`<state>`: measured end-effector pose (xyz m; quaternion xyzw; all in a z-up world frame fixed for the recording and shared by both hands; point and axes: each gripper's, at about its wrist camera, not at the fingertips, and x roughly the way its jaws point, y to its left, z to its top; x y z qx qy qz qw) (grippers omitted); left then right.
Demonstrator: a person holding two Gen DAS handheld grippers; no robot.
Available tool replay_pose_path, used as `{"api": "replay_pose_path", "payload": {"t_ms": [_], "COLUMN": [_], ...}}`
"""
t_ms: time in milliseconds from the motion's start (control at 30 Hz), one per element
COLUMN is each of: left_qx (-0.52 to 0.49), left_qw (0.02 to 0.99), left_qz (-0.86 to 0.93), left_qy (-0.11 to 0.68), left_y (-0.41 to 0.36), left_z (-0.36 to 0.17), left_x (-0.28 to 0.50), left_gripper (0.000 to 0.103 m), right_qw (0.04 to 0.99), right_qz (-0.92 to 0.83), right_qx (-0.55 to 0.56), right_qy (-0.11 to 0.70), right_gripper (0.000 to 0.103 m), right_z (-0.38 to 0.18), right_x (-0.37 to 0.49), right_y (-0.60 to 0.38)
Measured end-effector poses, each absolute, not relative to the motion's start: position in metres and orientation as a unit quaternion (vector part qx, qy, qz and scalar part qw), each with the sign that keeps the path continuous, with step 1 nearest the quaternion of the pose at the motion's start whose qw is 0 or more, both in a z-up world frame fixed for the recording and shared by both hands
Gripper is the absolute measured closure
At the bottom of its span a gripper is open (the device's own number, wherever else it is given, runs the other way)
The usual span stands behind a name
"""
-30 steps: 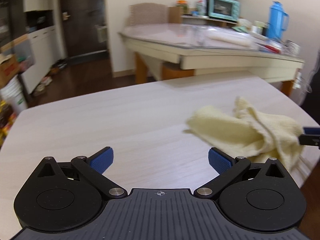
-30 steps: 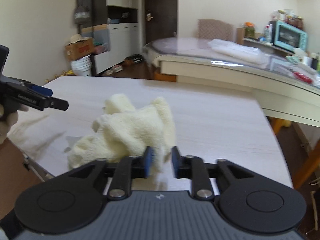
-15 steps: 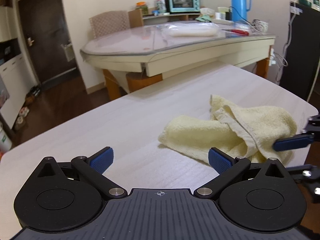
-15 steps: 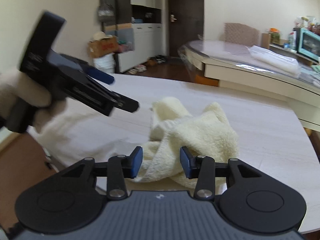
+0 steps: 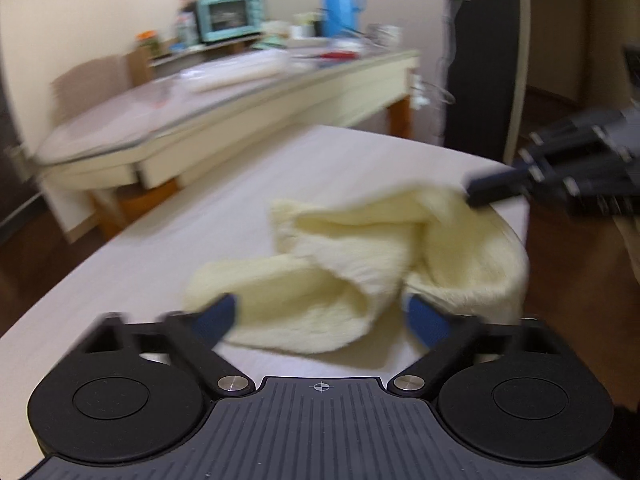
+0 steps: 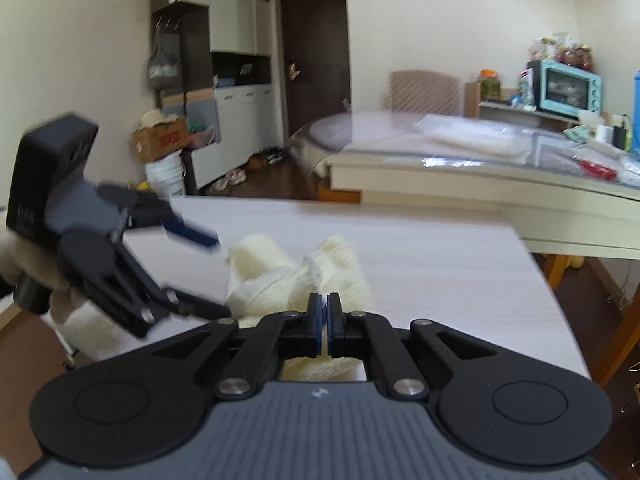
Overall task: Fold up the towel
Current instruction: 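Lift the towel with both grippers, shaking it open between them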
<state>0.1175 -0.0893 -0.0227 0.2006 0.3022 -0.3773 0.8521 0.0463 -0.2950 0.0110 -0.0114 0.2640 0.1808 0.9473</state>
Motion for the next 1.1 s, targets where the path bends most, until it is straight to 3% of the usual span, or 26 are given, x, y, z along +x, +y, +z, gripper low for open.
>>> {"api": "replay_pose_path", "payload": {"t_ms": [67, 133, 200, 300, 767, 967, 1033, 1100], "left_qx": [0.225, 0.226, 0.214, 0.206, 0.207, 0.215, 0.222, 0.234], "left_qw": [0.845, 0.838, 0.833, 0.839, 0.912, 0.919, 0.918, 0.913], "left_qz": [-0.38, -0.392, -0.404, -0.401, -0.264, -0.247, -0.251, -0.263], "left_qy": [0.3, 0.305, 0.313, 0.305, 0.236, 0.22, 0.212, 0.205], "left_y": [-0.099, -0.104, -0.104, -0.096, -0.005, 0.005, 0.004, 0.003], "left_z": [-0.027, -0.03, -0.028, -0.02, 0.06, 0.075, 0.08, 0.084], "left_x": [0.117, 0.119, 0.12, 0.12, 0.085, 0.063, 0.06, 0.058], "left_gripper": [0.046, 0.055, 0.094, 0.098, 0.098, 0.098, 0.098, 0.098], "right_qw": [0.95, 0.951, 0.952, 0.952, 0.935, 0.904, 0.902, 0.907], "right_qz": [0.175, 0.17, 0.167, 0.164, 0.278, 0.343, 0.347, 0.345], "right_qx": [-0.01, -0.011, -0.011, -0.01, -0.007, 0.037, 0.047, 0.049], "right_qy": [0.26, 0.257, 0.258, 0.259, 0.22, 0.255, 0.254, 0.237], "right_gripper": [0.1, 0.1, 0.1, 0.1, 0.099, 0.079, 0.077, 0.062], "right_z": [0.013, 0.014, 0.012, 0.011, 0.031, 0.007, 0.004, 0.009], "right_x": [0.049, 0.05, 0.052, 0.053, 0.061, 0.059, 0.06, 0.061], "right_y": [-0.299, -0.303, -0.306, -0.309, -0.271, -0.232, -0.225, -0.221]}}
